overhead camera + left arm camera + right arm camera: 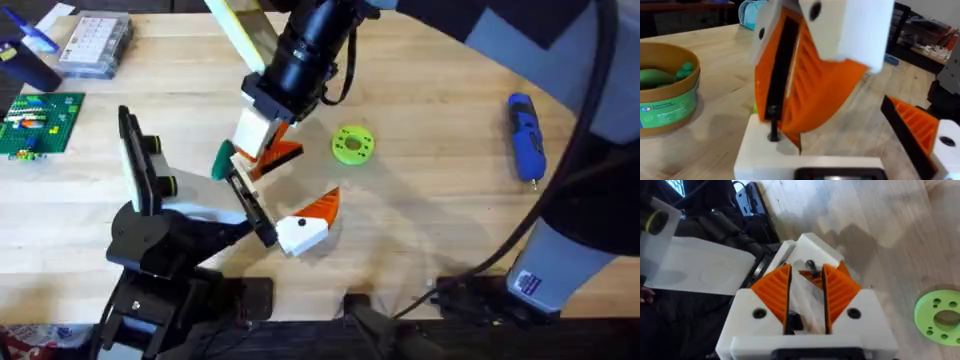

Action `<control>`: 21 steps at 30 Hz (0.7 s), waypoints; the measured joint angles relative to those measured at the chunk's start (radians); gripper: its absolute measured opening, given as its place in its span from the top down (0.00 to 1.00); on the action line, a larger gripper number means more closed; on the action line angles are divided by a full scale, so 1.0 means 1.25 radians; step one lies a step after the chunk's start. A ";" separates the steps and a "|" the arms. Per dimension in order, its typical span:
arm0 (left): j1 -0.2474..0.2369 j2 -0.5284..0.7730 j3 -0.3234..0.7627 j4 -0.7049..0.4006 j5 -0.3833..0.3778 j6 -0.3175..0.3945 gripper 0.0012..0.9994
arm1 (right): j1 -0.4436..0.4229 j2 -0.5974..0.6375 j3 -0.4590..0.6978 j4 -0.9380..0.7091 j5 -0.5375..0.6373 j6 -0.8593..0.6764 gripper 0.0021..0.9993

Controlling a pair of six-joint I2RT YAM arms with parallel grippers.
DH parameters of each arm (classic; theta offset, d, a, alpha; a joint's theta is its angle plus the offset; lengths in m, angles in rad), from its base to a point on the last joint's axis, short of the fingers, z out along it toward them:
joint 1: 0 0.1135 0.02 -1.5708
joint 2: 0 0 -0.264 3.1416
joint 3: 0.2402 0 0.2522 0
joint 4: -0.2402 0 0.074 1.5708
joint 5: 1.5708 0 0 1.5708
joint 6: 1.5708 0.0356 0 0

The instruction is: Pick up the gripper from the table and insert it into the empty holder that is missing its gripper. Then pick up a screw, insert it into the mounting hole, and use the screwdriver to tighten it. Finally, clean up the table by picking up the vegetable and placing it into the bucket.

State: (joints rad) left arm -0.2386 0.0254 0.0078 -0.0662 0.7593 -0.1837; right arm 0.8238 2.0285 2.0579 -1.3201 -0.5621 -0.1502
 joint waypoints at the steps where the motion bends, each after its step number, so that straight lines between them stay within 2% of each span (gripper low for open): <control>1: 0.000 0.000 0.000 0.000 0.000 0.000 0.01 | 0.000 0.000 0.000 0.000 -0.001 0.000 0.66; 14: 0.000 0.000 0.000 0.000 0.000 0.001 0.01 | 0.000 0.000 0.000 0.015 -0.001 0.000 0.74; 21: 0.000 0.000 0.000 0.000 0.000 0.001 0.01 | 0.000 0.000 0.000 0.012 0.000 0.000 0.81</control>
State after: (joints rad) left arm -0.2386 0.0250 0.0078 -0.0662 0.7593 -0.1829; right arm 0.8238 2.0285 2.0579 -1.3052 -0.5625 -0.1501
